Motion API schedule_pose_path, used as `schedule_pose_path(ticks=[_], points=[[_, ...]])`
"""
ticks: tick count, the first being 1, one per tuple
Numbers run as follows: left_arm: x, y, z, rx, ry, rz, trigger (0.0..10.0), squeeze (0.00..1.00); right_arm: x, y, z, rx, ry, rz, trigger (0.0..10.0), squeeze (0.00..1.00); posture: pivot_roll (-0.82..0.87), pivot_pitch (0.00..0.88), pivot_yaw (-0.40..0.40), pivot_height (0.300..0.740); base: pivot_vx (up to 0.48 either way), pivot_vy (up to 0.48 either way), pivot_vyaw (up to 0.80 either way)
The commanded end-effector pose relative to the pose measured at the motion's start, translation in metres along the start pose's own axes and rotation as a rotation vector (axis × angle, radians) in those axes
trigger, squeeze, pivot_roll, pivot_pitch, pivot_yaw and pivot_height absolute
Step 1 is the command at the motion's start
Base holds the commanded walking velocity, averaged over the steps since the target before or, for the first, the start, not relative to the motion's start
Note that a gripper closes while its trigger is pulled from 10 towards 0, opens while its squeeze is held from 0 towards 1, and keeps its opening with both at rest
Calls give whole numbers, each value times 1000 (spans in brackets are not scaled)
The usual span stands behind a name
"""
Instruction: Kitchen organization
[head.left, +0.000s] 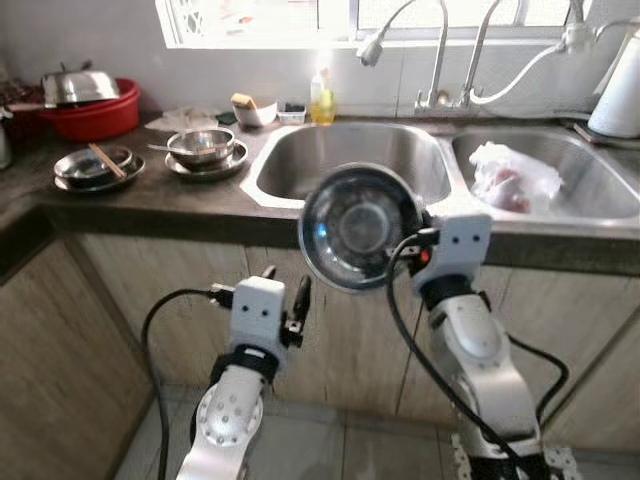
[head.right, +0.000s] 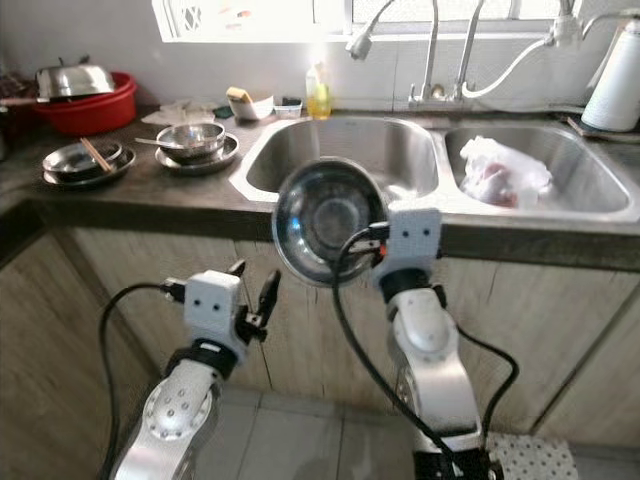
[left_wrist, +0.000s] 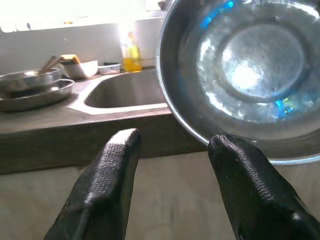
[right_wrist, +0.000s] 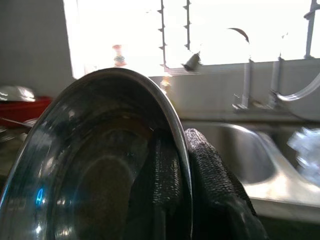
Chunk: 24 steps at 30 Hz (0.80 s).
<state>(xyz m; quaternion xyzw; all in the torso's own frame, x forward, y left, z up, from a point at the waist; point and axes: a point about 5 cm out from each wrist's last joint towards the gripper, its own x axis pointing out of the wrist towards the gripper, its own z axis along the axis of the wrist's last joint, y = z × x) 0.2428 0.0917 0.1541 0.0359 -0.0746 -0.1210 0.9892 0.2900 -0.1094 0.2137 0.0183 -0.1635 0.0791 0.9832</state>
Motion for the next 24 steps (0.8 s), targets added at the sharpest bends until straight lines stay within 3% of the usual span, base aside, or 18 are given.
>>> schedule_pose_path(ticks=[1, 24], points=[[1, 0, 2, 0, -9, -2, 10000, 0, 5, 2, 9, 0, -40, 17, 10000, 0, 64, 0, -20, 740, 364, 0, 0], [4, 2, 6, 4, -26, 2, 10000, 0, 17, -5, 20, -12, -85, 13, 10000, 0, 65, 0, -20, 740, 412, 0, 0]])
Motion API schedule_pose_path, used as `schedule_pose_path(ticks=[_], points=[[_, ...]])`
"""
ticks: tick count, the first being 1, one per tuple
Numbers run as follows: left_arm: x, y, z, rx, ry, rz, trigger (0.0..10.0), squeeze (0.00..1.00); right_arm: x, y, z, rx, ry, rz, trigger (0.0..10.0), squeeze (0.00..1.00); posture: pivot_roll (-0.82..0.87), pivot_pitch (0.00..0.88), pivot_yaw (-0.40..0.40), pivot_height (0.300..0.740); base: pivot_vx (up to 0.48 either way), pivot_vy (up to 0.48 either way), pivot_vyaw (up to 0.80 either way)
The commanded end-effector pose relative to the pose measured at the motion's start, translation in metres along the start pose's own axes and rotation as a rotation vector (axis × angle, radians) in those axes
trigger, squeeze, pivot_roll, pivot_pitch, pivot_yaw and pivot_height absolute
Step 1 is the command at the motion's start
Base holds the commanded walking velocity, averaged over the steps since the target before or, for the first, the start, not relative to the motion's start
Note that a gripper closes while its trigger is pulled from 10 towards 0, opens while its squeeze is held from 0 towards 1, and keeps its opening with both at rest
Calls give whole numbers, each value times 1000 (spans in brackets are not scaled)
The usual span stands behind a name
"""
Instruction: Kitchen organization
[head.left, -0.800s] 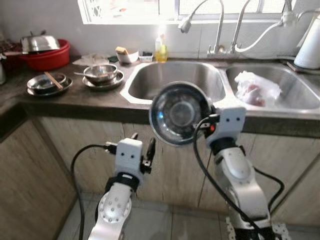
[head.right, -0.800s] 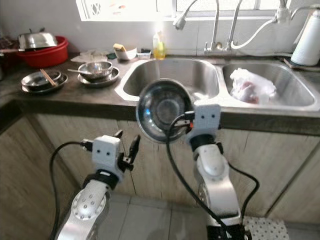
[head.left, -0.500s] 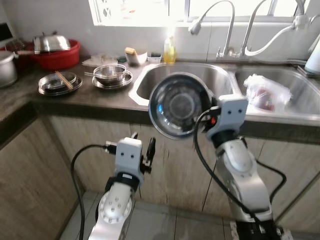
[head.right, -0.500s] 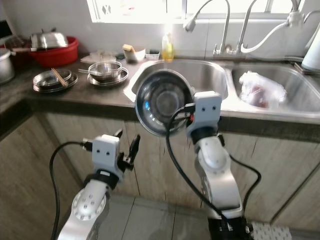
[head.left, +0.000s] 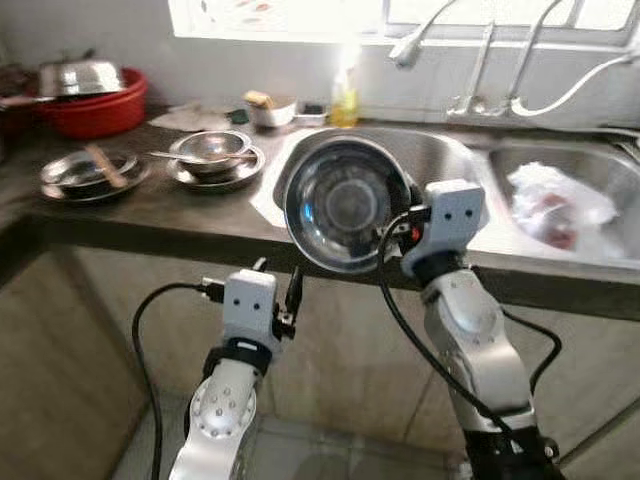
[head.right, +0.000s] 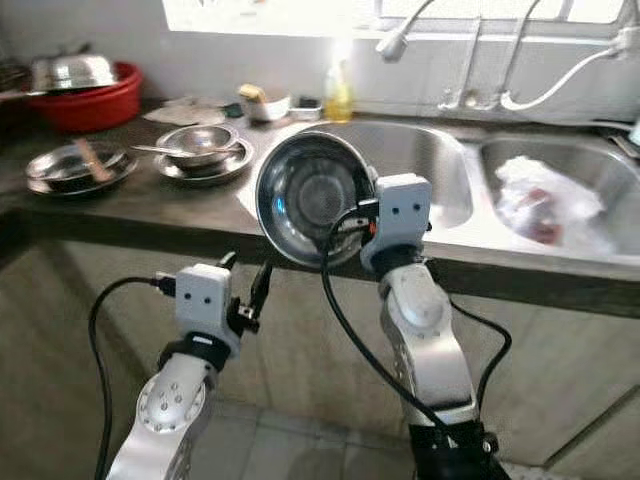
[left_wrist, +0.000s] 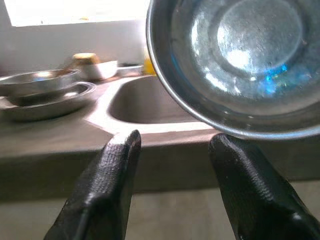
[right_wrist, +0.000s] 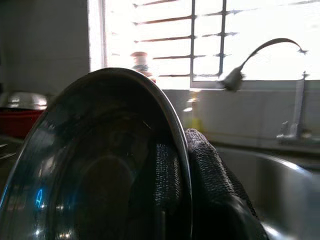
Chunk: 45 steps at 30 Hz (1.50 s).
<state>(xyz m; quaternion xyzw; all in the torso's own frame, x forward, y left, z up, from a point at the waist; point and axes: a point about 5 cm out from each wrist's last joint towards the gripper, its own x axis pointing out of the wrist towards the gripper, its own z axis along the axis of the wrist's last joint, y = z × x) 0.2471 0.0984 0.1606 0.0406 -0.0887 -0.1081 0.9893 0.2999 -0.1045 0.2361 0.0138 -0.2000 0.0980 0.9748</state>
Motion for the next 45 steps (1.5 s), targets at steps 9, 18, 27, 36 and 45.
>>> schedule_pose_path(ticks=[9, 18, 27, 36, 45], points=[[0, -6, -1, -13, 5, -29, 10000, 0, -1, -10, -1, -9, 0, -31, 10000, 0, 65, 0, -20, 740, 442, 0, 0], [-2, -9, -2, -17, 8, -37, 10000, 0, -1, -11, -3, -9, 6, -32, 10000, 0, 65, 0, -24, 740, 450, 0, 0], [-2, -10, -2, -20, 8, -43, 10000, 0, 3, -13, -2, -17, 6, -27, 10000, 0, 66, 0, -28, 740, 454, 0, 0], [-2, -10, -3, -25, 17, -28, 10000, 0, 7, -18, -5, -22, 28, -36, 10000, 0, 67, 0, -30, 740, 300, 0, 0], [-3, -10, -4, -26, 23, -32, 10000, 0, 15, -25, -37, -38, 288, -24, 10000, 0, 66, 0, -32, 740, 0, 0, 0]])
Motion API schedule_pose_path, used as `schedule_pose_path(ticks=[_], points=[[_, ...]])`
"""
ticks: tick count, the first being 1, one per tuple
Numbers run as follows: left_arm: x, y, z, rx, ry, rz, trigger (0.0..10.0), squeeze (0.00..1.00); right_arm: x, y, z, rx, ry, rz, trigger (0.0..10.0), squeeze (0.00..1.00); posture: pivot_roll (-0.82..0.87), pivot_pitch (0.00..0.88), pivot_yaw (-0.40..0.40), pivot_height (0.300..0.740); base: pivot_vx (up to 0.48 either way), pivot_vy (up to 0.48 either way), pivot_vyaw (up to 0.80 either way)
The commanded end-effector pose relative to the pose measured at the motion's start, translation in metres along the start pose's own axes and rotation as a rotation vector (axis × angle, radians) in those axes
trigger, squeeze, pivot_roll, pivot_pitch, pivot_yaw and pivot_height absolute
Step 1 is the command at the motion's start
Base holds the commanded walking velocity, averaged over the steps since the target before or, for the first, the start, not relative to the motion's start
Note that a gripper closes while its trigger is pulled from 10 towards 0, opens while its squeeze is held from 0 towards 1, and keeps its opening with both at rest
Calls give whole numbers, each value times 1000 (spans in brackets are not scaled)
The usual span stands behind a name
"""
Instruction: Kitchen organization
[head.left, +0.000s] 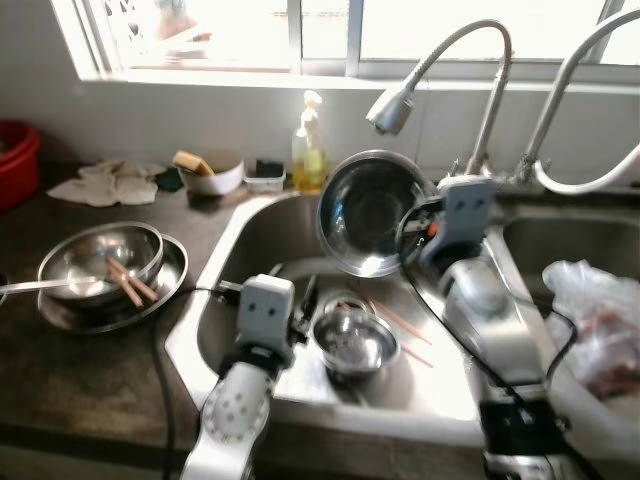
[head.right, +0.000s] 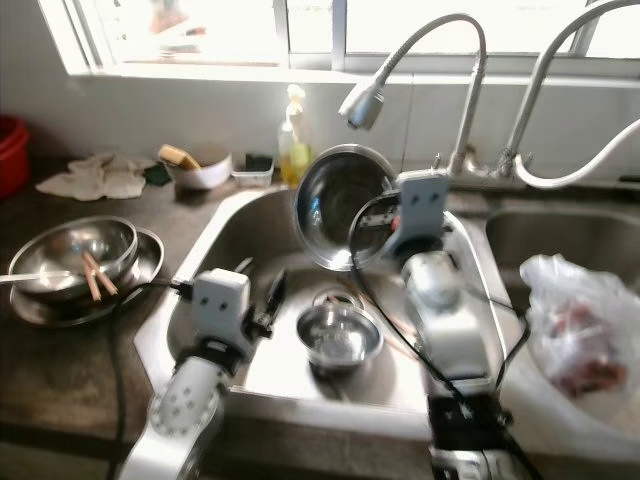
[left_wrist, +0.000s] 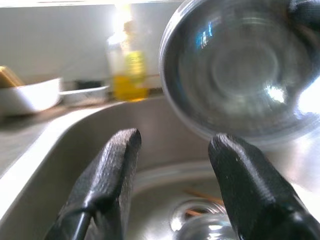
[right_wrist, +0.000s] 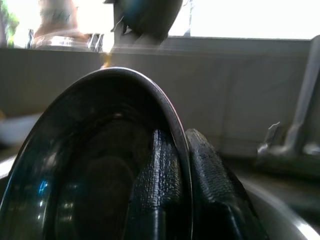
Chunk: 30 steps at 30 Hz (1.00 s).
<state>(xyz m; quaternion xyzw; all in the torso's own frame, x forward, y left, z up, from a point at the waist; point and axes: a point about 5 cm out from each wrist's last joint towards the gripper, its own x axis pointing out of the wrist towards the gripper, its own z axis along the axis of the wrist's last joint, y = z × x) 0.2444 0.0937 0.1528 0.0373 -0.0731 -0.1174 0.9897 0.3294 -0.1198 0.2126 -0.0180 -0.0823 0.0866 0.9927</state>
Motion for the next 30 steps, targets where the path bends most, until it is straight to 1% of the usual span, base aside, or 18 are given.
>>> schedule_pose_path(ticks=[1, 3, 6, 10, 13, 14, 15, 18, 19, 20, 21, 23, 29, 30], points=[[0, -4, 2, -14, -6, -13, 10000, 0, 2, -4, -8, 14, 73, -3, 10000, 0, 66, 0, -32, 740, 0, 0, 0], [0, -5, 2, -15, -5, -13, 10000, 0, 5, -5, -17, 4, 145, 1, 10000, 0, 69, 0, -36, 740, 0, 0, 0], [-1, -6, 2, -12, -1, -13, 10000, 0, 8, -3, -25, 15, 205, 30, 10000, 0, 71, 0, -37, 740, 0, 0, 0], [-1, -6, 2, -14, 0, -12, 10000, 0, 12, -1, -42, 21, 327, 56, 10000, 0, 75, 0, -41, 740, 0, 0, 0], [-1, -6, 2, -15, 0, -11, 10000, 0, 14, -1, -51, 22, 393, 62, 10000, 0, 76, 0, -41, 740, 0, 0, 0], [-1, -6, 2, -15, 0, -11, 10000, 0, 14, -1, -51, 22, 393, 62, 10000, 0, 76, 0, -41, 740, 0, 0, 0], [-2, -5, 2, -14, 1, -11, 10000, 0, 15, -3, -57, 23, 431, 51, 10000, 0, 79, 0, -43, 740, 0, 0, 0], [-3, -5, 2, -13, 3, -11, 10000, 0, 16, -8, -64, 20, 477, 17, 10000, 0, 83, 0, -45, 740, 0, 0, 0], [-3, -5, 2, -14, 4, -10, 10000, 0, 15, -15, -71, 14, 517, -15, 10000, 0, 84, 0, -46, 740, 0, 0, 0], [-3, -5, 2, -14, 4, -9, 10000, 0, 14, -18, -74, 15, 531, -29, 10000, 0, 84, 0, -46, 740, 0, 0, 0], [-4, -5, 1, -13, 7, -8, 10000, 0, 13, -24, -78, 21, 554, -69, 10000, 0, 84, 0, -44, 740, 0, 0, 0], [-4, -5, 1, -14, 7, -8, 10000, 0, 13, -26, -80, 17, 560, -77, 10000, 0, 84, 0, -44, 740, 0, 0, 0], [-5, -5, 0, -14, 13, -10, 10000, 0, 11, -38, -85, 6, 583, -146, 10000, 0, 83, 0, -43, 740, 0, 0, 0], [-5, -5, 0, -13, 14, -11, 10000, 0, 11, -39, -86, 7, 586, -156, 10000, 35, 83, 0, -42, 740, 0, 0, 0]])
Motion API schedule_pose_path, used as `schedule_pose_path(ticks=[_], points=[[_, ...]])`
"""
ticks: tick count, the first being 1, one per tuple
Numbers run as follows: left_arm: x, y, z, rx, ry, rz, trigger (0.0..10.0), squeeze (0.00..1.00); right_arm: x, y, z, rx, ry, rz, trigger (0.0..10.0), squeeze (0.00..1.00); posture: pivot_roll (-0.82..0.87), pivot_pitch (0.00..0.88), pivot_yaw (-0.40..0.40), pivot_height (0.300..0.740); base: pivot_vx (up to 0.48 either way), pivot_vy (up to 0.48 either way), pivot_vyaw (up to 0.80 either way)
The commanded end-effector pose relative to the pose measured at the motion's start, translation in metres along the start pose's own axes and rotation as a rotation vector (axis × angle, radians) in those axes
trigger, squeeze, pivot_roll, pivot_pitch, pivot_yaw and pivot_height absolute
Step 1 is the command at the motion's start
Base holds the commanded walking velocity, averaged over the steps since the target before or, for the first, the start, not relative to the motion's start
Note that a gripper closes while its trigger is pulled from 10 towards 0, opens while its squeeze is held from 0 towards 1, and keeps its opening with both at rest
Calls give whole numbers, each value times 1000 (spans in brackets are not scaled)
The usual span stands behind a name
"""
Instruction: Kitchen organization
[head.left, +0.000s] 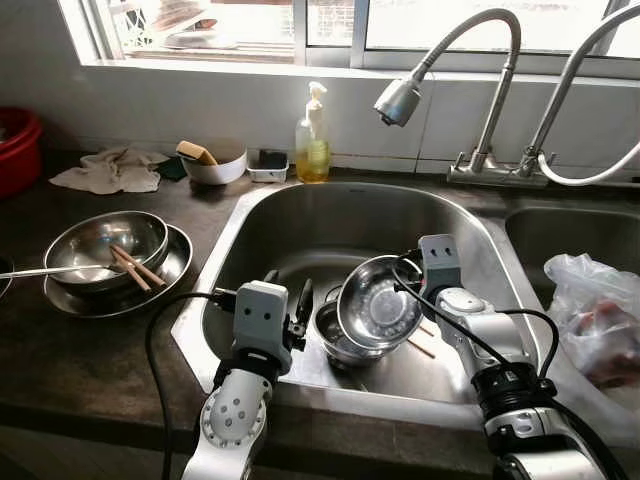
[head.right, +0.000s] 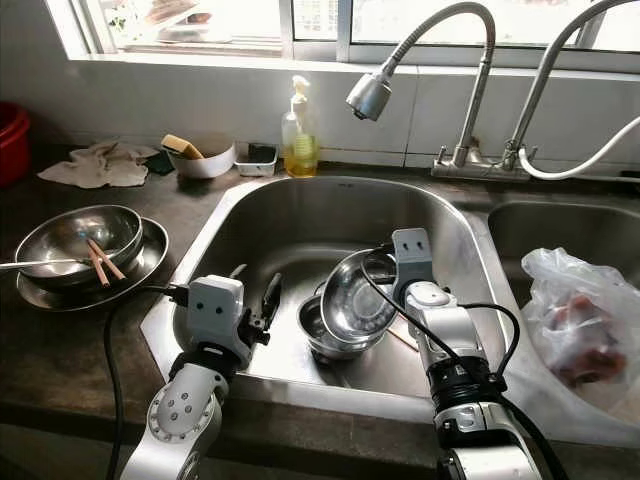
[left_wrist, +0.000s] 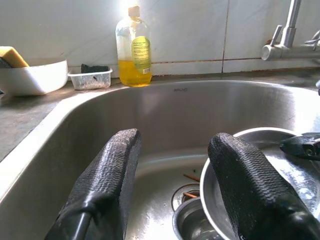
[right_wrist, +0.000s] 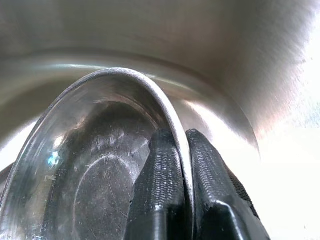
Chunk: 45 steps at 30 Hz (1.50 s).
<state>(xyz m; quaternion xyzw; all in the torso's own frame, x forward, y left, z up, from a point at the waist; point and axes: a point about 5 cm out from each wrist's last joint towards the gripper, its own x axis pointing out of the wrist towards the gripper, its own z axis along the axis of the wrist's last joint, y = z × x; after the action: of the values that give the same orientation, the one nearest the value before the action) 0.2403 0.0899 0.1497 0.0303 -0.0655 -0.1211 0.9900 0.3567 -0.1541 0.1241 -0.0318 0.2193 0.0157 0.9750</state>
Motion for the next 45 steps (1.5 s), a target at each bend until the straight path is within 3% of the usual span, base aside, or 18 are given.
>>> schedule_pose_path(ticks=[1, 2, 3, 14, 15, 16, 17, 23, 27, 28, 30, 33, 36, 45], points=[[-1, 0, 2, 3, 1, -4, 10000, 0, 1, -5, 7, 6, -24, -35, 10000, 467, 85, 0, -42, 740, 0, 0, 0], [-1, 0, 2, 3, 1, -4, 10000, 0, 1, -5, 7, 6, -24, -35, 10000, 467, 85, 0, -42, 740, 0, 0, 0], [-2, 0, 2, 2, 1, -4, 10000, 0, 1, -5, 6, 14, -23, -34, 10000, 1000, 86, 0, -41, 740, 0, 0, 0], [-4, 0, 2, 8, 5, -2, 10000, 0, -2, -5, 6, 53, -80, -78, 10000, 1000, 94, 0, -41, 740, 0, 0, 0], [-4, -1, 1, 9, 6, -3, 10000, 0, -4, -5, 9, 63, -102, -83, 10000, 957, 94, 0, -41, 740, 0, 0, 0], [-4, -1, 1, 9, 6, -4, 10000, 0, -4, -5, 10, 69, -115, -85, 10000, 278, 94, 0, -41, 740, 0, 0, 0], [-4, -1, 1, 9, 7, -4, 10000, 0, -6, -5, 13, 72, -141, -87, 10000, 0, 94, 0, -41, 740, 0, 0, 0], [-4, -2, -1, 9, 14, -10, 10000, 0, -27, -1, 37, 102, -379, -63, 10000, 0, 89, 0, -39, 740, 0, 0, 0], [-4, -1, -1, 10, 16, -10, 10000, 0, -37, 3, 45, 114, -463, -21, 10000, 0, 87, 0, -39, 740, 0, 0, 0], [-5, -1, -1, 11, 18, -11, 10000, 0, -48, 9, 52, 109, -546, 24, 10000, 0, 85, 0, -38, 740, 0, 0, 0], [-5, -1, -1, 11, 19, -12, 10000, 0, -52, 11, 54, 106, -570, 41, 10000, 0, 85, 0, -38, 740, 0, 0, 0], [-6, -1, -2, 12, 20, -15, 10000, 0, -77, 25, 50, 62, -676, 110, 10000, 0, 78, 0, -33, 740, 0, 0, 0], [-6, -2, -2, 9, 19, -15, 10000, 0, -90, 32, 43, 58, -709, 148, 10000, 0, 78, 0, -33, 740, 0, 0, 0], [-7, -3, 0, 2, 8, -18, 10000, 0, -102, 38, 27, 63, -701, 186, 10000, 0, 69, 0, -28, 740, 0, 0, 0]])
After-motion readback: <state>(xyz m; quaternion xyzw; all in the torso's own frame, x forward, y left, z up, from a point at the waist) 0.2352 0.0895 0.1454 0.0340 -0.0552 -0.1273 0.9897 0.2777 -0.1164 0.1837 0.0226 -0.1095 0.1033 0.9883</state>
